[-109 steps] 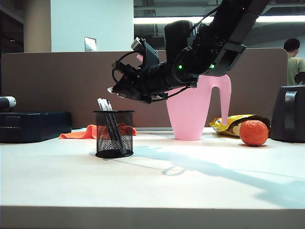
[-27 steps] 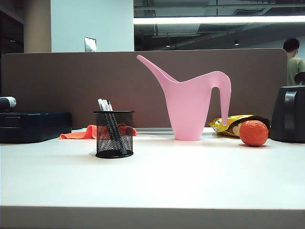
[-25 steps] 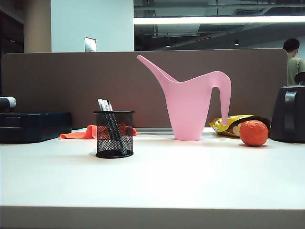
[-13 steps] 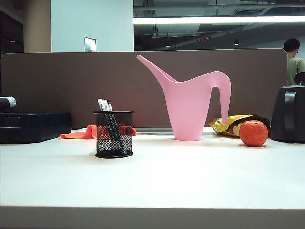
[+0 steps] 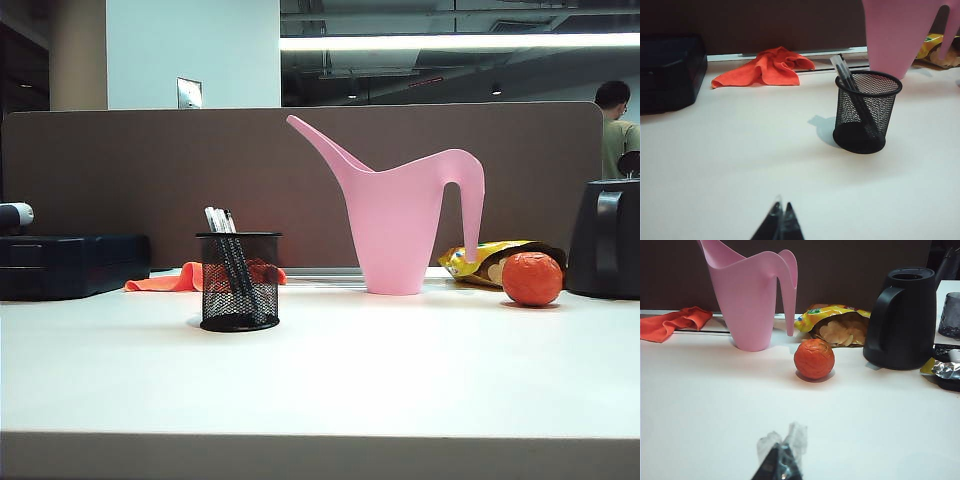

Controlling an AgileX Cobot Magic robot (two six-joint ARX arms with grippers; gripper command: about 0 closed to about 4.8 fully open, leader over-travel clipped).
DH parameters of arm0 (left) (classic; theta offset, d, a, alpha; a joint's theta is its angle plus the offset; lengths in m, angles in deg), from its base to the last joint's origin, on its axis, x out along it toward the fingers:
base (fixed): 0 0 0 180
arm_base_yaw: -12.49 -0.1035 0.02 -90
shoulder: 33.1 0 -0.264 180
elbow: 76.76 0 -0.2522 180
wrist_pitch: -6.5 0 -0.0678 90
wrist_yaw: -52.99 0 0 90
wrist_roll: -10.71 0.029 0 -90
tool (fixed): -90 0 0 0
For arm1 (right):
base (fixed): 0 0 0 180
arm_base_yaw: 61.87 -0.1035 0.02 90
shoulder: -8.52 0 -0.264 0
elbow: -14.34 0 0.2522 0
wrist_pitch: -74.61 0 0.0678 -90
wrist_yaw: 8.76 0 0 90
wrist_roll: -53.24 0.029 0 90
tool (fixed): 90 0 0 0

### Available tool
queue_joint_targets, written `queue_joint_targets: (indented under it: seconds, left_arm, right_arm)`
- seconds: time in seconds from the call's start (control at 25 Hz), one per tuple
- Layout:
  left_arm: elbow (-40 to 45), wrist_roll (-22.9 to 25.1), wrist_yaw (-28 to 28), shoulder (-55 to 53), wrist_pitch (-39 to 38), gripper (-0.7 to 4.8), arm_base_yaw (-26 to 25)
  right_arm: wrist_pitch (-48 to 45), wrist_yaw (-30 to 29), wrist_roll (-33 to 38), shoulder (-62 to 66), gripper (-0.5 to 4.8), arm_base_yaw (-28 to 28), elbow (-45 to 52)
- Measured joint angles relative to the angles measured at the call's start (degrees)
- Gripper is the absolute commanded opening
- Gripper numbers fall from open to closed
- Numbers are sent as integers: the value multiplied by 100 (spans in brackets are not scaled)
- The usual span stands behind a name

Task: Pick up a few water-based pens and put them in the pen basket.

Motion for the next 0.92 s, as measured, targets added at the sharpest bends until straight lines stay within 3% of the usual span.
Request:
queue_joint_targets:
  seconds: [0.92]
  left_arm:
    - [2, 13, 0, 2, 0, -4, 2]
  right_arm:
    - [157, 0, 0, 0, -5, 0, 0]
